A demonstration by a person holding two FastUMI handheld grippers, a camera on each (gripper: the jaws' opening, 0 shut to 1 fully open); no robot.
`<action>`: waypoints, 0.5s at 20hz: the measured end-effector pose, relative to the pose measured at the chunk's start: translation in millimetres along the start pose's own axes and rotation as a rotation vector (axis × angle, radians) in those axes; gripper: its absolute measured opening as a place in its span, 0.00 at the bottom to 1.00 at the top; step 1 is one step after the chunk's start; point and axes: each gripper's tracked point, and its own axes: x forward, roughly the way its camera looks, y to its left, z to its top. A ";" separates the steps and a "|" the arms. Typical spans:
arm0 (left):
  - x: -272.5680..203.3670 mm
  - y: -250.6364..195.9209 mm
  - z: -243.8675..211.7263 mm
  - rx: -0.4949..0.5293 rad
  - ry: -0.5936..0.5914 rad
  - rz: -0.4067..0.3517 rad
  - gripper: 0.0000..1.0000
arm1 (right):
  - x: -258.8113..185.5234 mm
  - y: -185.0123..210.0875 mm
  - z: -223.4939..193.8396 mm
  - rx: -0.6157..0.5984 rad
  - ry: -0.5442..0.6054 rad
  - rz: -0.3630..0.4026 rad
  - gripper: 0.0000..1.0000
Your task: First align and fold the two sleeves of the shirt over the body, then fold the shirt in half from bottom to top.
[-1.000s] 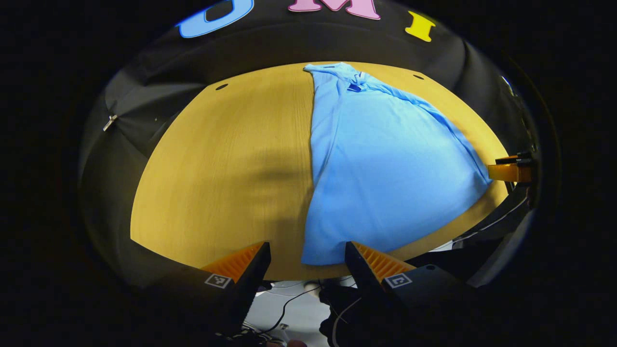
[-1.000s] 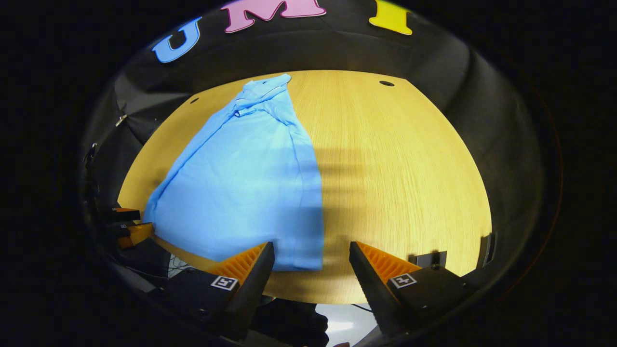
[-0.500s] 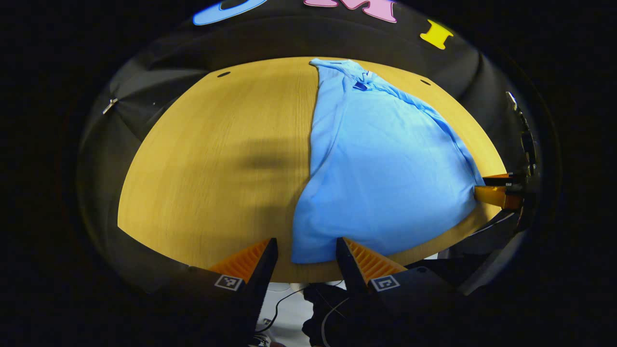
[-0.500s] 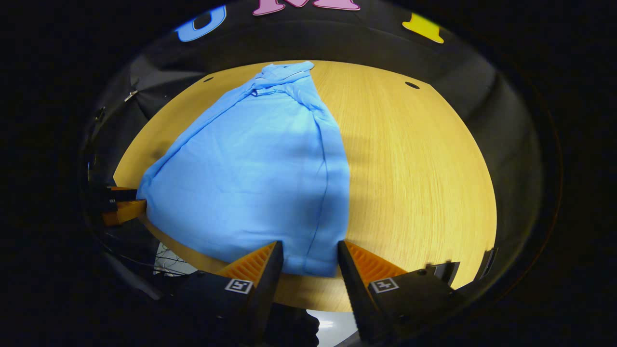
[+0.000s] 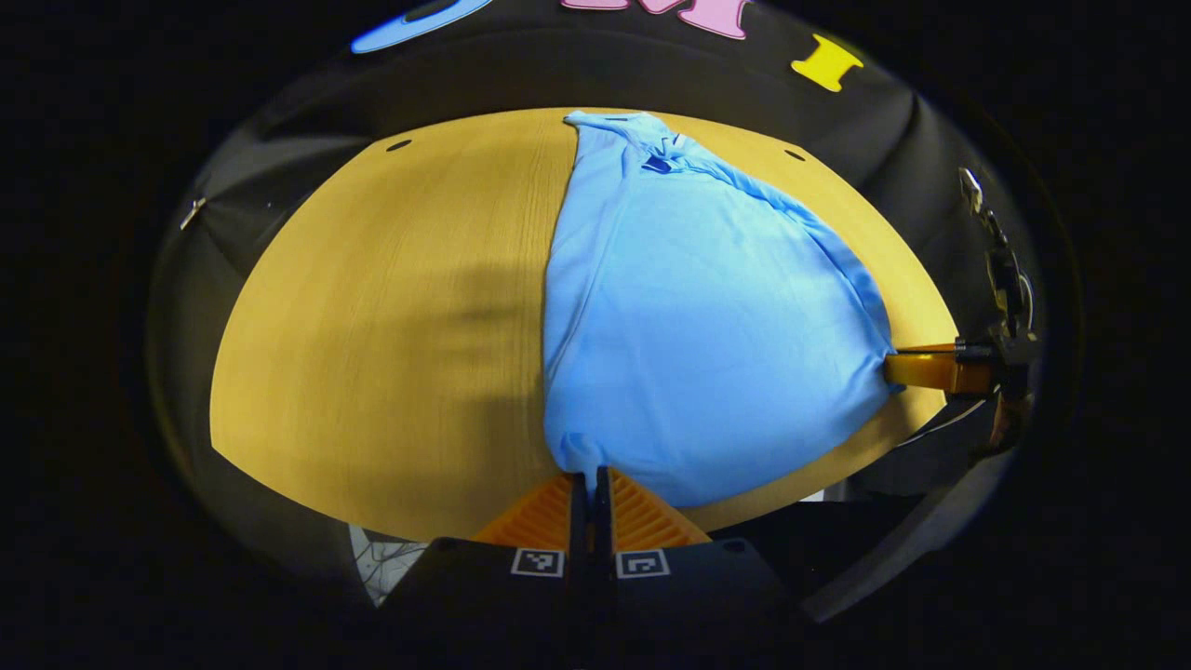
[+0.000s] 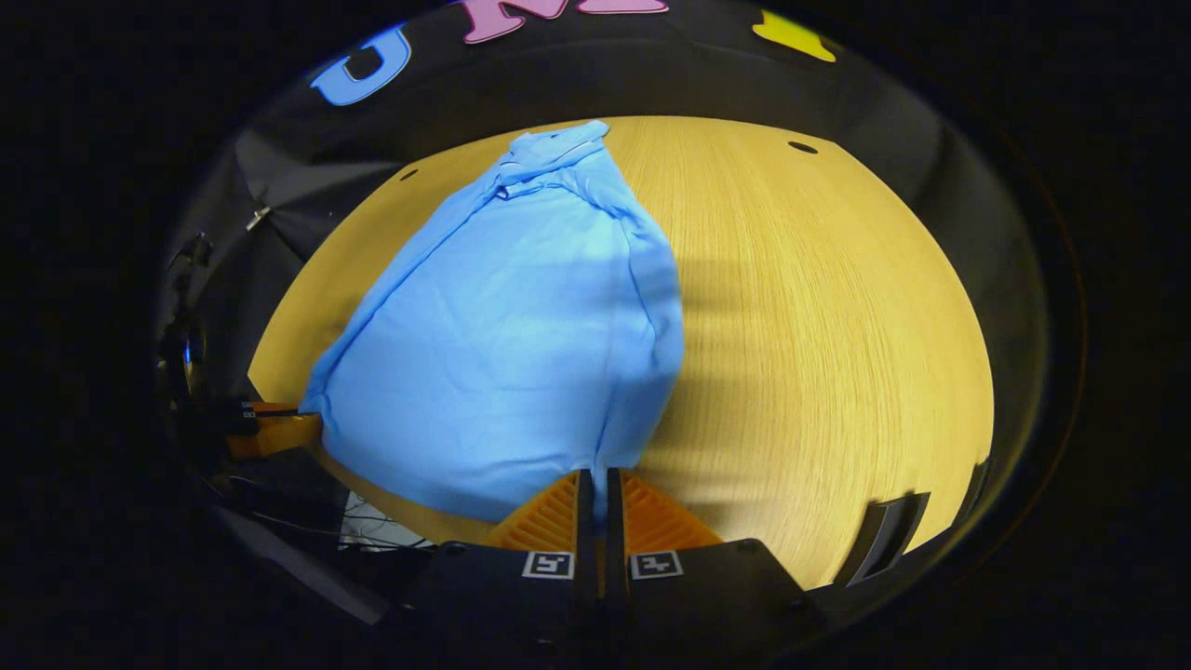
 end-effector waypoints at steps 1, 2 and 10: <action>-1.1 2.2 1.1 -0.009 0.005 0.001 0.06 | 1.7 -0.4 3.8 0.015 -0.009 0.010 0.05; -3.1 3.2 8.5 -0.011 -0.011 -0.001 0.06 | -4.3 1.8 9.9 0.025 -0.031 0.020 0.05; -30.8 -1.3 156.6 -0.020 -0.246 -0.044 0.06 | -37.8 7.6 154.2 0.081 -0.319 0.054 0.05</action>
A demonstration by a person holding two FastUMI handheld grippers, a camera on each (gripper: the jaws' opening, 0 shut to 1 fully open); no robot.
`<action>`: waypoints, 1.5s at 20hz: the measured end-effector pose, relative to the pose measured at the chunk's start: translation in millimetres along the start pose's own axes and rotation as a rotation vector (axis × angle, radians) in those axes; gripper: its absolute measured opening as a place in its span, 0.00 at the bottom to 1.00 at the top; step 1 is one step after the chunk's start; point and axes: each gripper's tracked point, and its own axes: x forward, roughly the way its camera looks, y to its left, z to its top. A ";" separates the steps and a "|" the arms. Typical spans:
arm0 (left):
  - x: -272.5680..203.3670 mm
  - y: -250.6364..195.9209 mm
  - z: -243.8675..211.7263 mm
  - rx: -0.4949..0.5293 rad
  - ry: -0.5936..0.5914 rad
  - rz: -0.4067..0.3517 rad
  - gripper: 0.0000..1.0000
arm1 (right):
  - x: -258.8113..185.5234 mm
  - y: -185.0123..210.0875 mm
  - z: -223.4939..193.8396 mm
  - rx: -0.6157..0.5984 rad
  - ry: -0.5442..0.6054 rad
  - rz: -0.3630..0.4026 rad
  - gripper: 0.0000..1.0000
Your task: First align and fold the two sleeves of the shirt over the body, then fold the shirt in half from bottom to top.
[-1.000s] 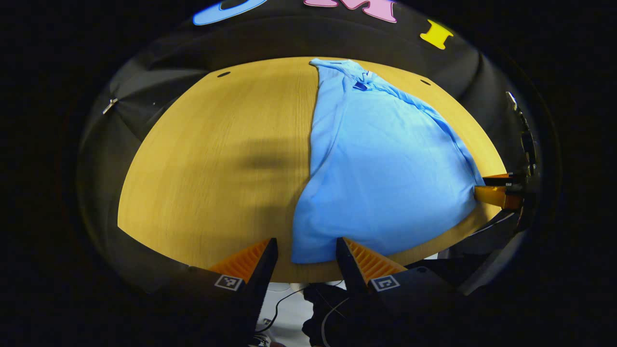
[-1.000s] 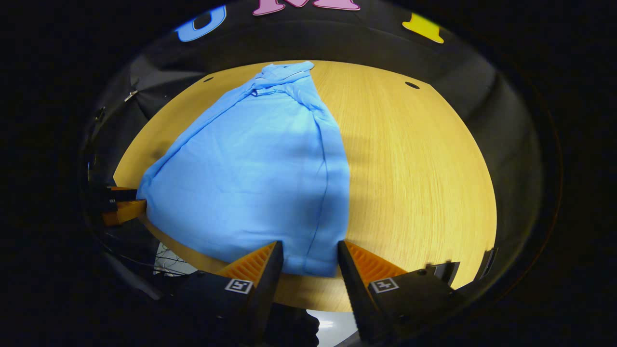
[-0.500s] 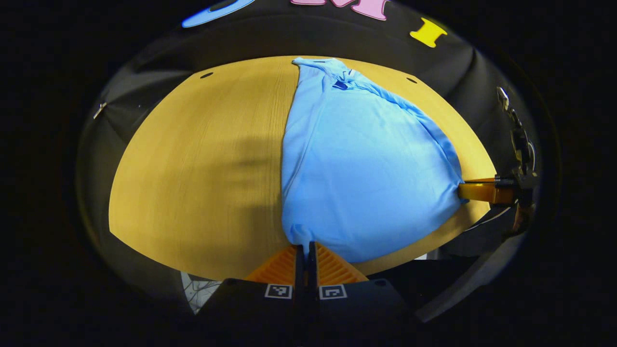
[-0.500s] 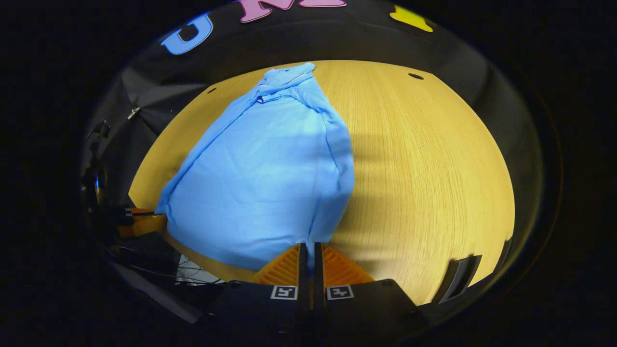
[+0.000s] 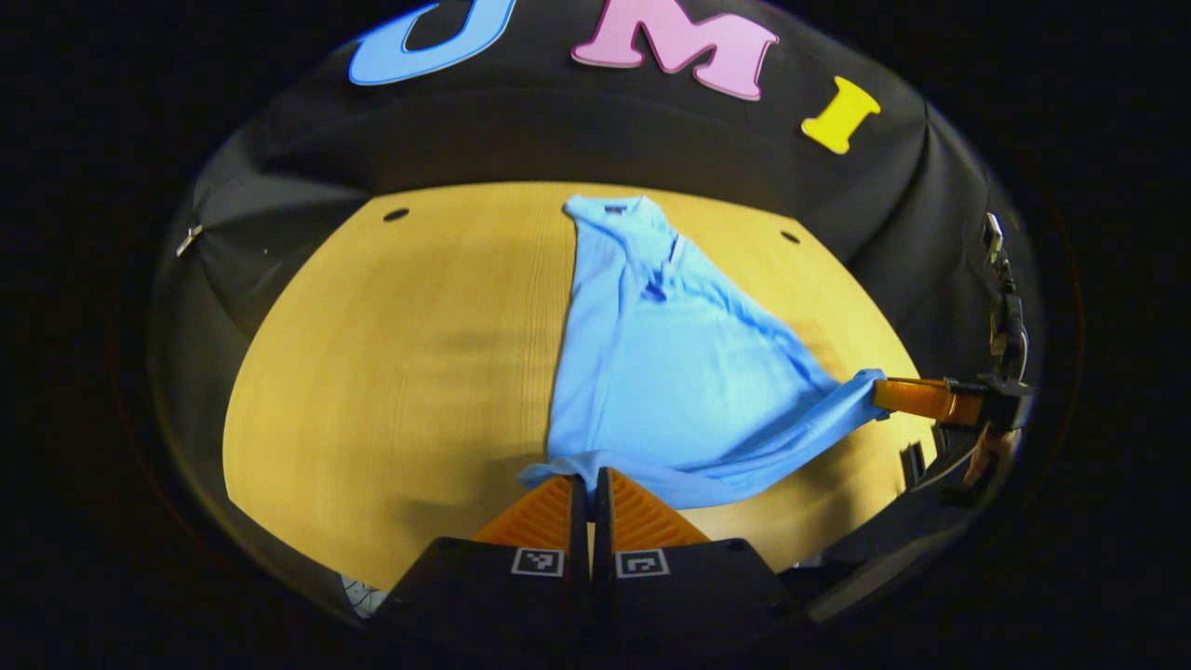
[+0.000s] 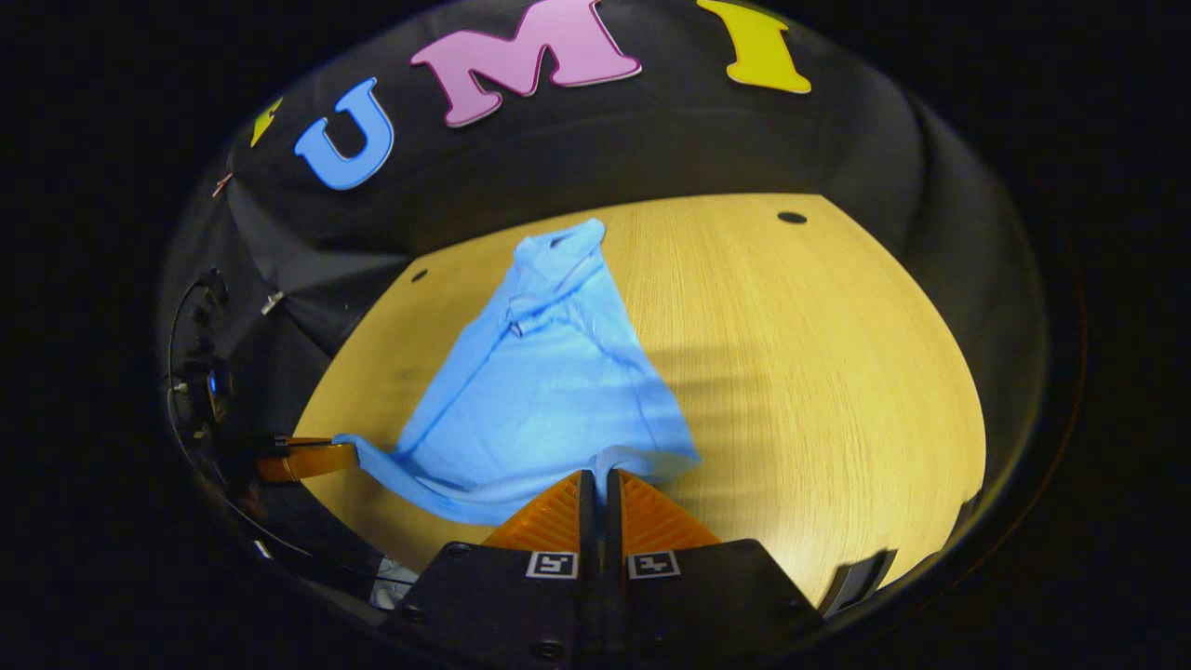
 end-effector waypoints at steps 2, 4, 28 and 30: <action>10.4 3.5 41.6 -0.003 -0.060 -0.001 0.06 | 16.4 -2.0 39.6 0.012 -0.061 0.002 0.05; 18.3 7.6 77.0 -0.030 -0.110 0.000 0.06 | 33.2 -4.3 71.9 0.030 -0.108 0.000 0.05; 253.5 95.2 327.5 -0.097 -0.408 0.192 0.10 | 307.0 -50.9 299.7 0.088 -0.373 -0.044 0.04; 269.3 102.7 326.4 -0.086 -0.401 0.212 0.05 | 329.0 -52.9 296.9 0.102 -0.360 -0.047 0.05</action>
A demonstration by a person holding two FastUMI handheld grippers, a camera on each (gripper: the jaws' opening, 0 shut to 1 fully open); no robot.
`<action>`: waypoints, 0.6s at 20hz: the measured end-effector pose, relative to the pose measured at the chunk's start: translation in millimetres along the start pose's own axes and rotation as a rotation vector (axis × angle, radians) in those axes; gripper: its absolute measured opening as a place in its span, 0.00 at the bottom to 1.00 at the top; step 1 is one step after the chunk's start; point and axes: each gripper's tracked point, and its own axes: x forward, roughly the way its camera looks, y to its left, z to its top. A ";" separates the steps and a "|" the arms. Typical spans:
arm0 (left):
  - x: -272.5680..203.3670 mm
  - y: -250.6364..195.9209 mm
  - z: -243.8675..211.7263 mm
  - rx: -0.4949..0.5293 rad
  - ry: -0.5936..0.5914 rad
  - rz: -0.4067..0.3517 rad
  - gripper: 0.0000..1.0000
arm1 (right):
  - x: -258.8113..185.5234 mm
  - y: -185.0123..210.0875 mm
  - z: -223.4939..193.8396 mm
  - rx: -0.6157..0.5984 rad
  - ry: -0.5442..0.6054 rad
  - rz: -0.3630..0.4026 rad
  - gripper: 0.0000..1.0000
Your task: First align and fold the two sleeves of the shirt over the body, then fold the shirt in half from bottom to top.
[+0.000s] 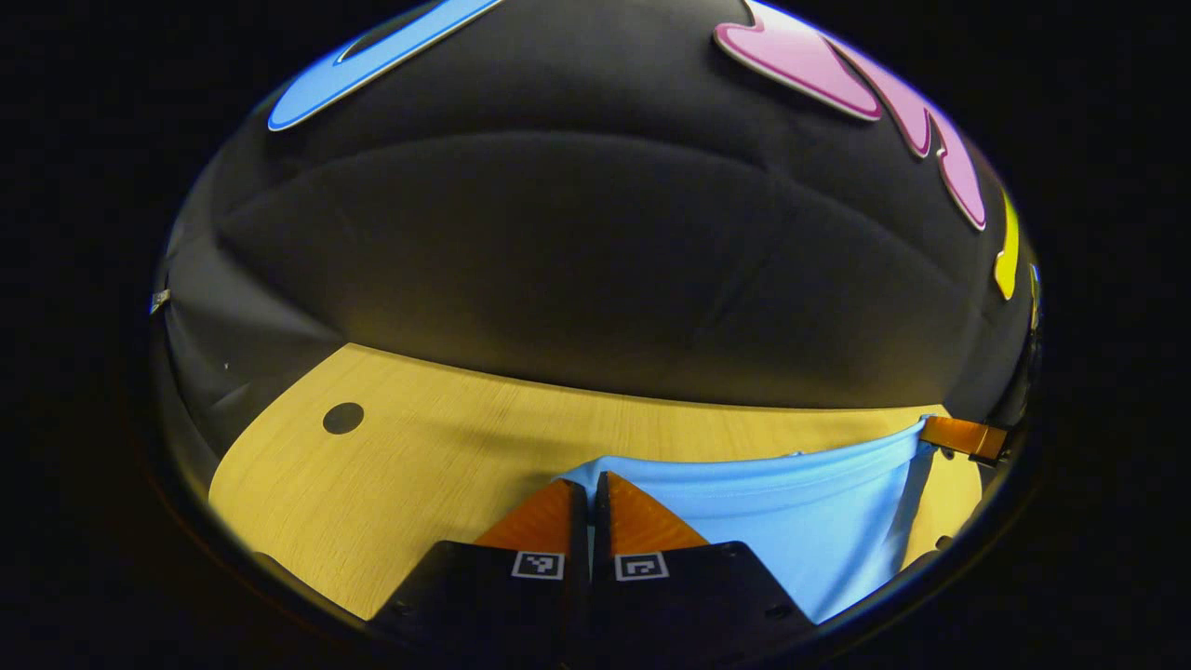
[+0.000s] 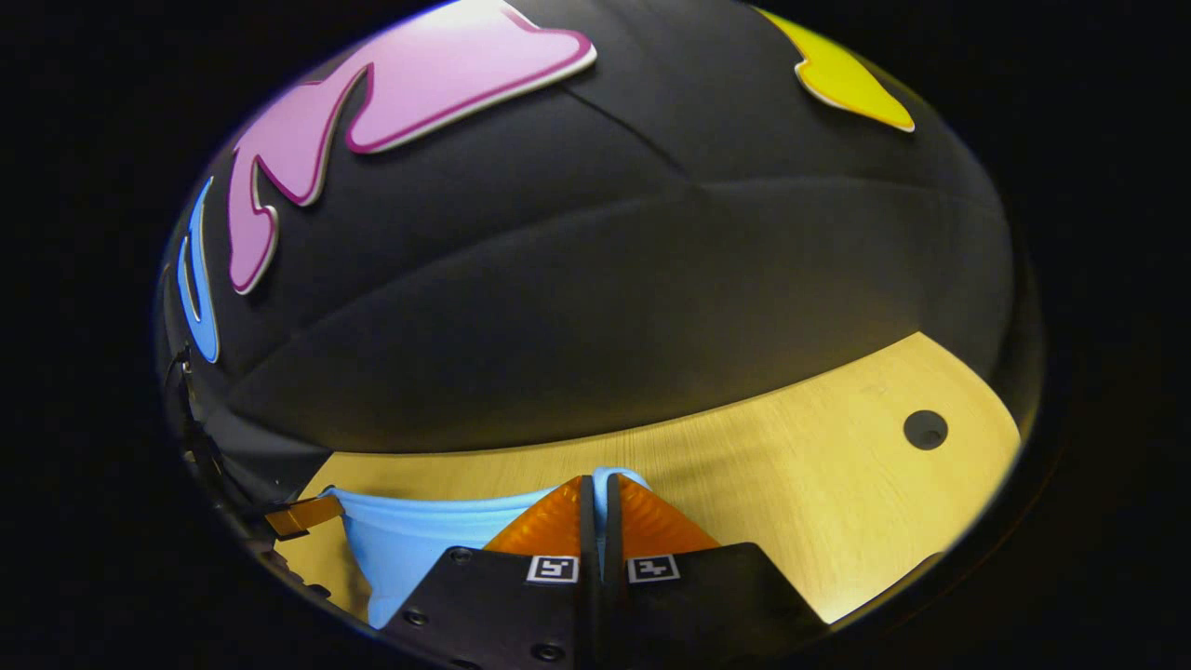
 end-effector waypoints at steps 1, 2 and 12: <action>7.1 0.9 -4.7 0.007 0.006 0.005 0.05 | 6.5 -1.0 -5.3 0.003 0.005 -0.007 0.04; 13.2 1.1 -9.0 0.010 0.014 0.009 0.05 | 13.4 -2.4 -9.8 0.005 0.010 -0.018 0.04; 29.0 -5.5 -34.7 0.019 0.078 0.049 0.05 | 48.0 -14.0 -48.1 0.018 0.103 -0.064 0.04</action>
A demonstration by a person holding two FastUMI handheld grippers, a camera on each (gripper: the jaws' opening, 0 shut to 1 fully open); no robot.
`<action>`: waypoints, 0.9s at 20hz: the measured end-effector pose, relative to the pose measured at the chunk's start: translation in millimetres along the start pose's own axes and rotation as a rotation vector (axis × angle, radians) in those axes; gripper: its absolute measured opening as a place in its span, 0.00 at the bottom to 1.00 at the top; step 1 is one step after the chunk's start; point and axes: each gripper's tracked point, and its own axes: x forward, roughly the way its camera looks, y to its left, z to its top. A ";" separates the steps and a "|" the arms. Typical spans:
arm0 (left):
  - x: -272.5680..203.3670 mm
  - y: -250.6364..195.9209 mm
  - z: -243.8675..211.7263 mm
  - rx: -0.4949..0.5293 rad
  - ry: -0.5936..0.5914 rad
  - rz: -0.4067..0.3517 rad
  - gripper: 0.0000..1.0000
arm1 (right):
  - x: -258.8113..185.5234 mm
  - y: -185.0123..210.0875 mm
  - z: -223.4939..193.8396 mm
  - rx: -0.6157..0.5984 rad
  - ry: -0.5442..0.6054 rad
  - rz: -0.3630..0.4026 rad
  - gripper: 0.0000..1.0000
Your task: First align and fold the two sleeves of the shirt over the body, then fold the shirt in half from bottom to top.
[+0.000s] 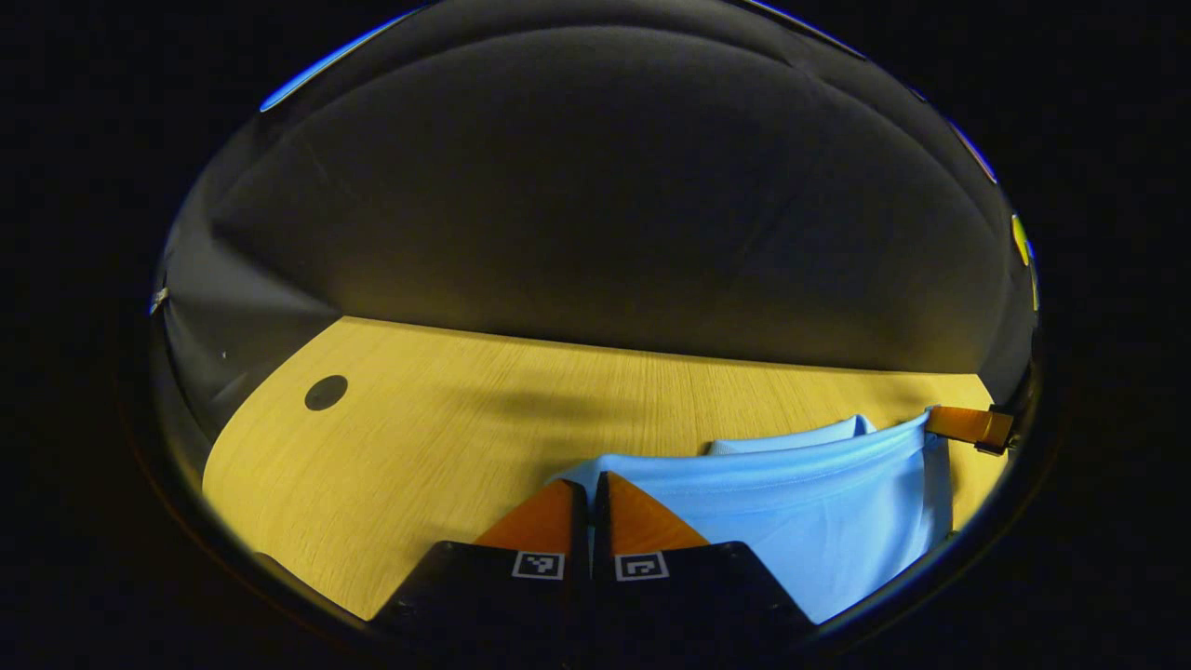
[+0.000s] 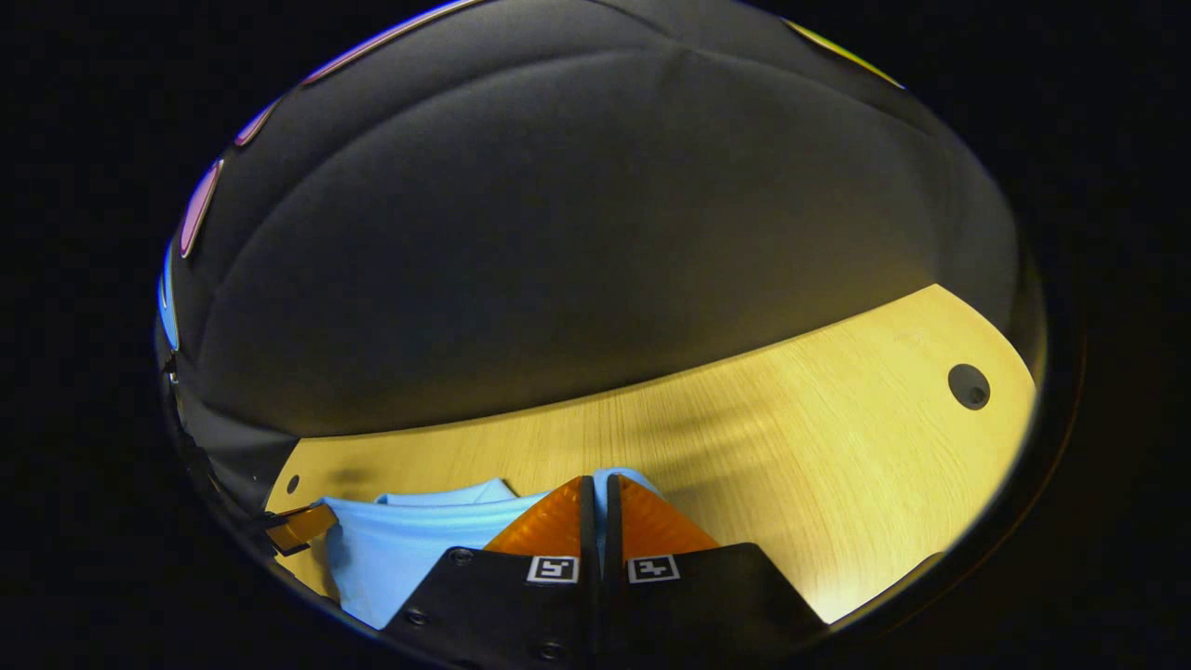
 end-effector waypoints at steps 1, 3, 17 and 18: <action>3.1 2.1 -1.7 0.000 0.002 0.000 0.06 | 0.9 0.2 -0.5 0.001 0.003 -0.003 0.04; 4.8 2.4 -5.0 0.000 0.004 0.000 0.06 | 3.6 -1.1 -2.9 -0.007 0.004 -0.011 0.04; 2.6 -10.3 -7.0 -0.005 0.007 -0.027 0.76 | 3.3 -16.9 -2.6 0.010 -0.001 -0.058 0.60; 0.8 -9.7 -6.3 -0.002 0.004 -0.021 0.81 | 1.8 -18.9 0.3 -0.001 -0.011 -0.061 0.63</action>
